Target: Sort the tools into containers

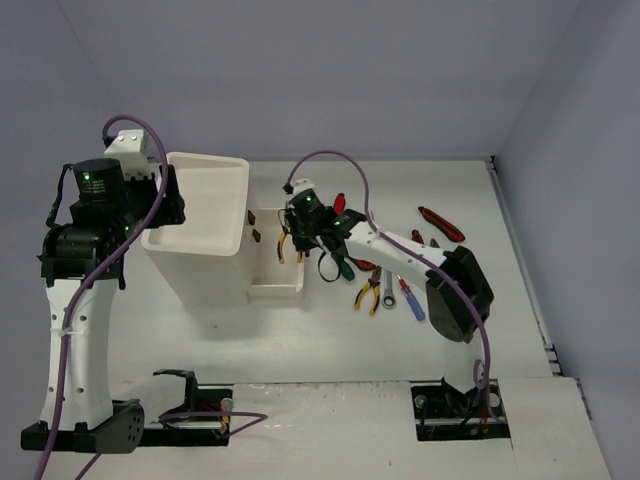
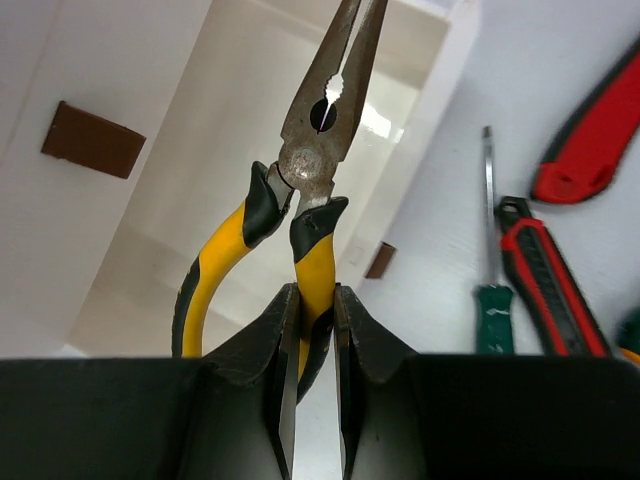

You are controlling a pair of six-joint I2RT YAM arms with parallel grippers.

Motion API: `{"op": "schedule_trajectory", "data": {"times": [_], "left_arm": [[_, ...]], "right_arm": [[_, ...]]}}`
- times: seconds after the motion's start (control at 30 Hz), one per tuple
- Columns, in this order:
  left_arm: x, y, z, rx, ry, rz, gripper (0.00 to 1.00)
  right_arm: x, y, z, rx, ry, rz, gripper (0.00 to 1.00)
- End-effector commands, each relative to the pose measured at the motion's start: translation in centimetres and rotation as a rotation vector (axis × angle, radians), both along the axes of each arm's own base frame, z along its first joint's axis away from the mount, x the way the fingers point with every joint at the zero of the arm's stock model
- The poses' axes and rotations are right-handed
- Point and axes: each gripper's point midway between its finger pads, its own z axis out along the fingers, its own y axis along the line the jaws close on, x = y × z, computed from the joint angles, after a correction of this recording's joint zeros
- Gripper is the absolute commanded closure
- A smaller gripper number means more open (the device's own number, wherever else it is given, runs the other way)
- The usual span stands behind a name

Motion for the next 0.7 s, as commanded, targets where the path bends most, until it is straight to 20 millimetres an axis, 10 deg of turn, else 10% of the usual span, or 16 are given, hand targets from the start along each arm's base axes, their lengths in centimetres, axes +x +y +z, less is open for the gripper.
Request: {"op": "schedule_trajectory", "data": {"times": [0.0, 0.1, 0.4, 0.67], "left_arm": [[0.1, 0.3, 1.0, 0.001, -0.049, 0.025, 0.29], [0.2, 0.4, 0.5, 0.005, -0.036, 0.030, 0.29], [0.4, 0.3, 0.2, -0.001, -0.026, 0.027, 0.29], [0.4, 0.1, 1.0, -0.009, -0.045, 0.024, 0.29]], "right_arm": [[1.2, 4.4, 3.2, 0.105, -0.067, 0.001, 1.00], [1.0, 5.6, 0.8, 0.093, -0.031, -0.018, 1.00], [1.6, 5.2, -0.9, 0.065, -0.025, -0.085, 0.52], [0.9, -1.0, 2.4, 0.062, -0.089, -0.222, 0.50]]}}
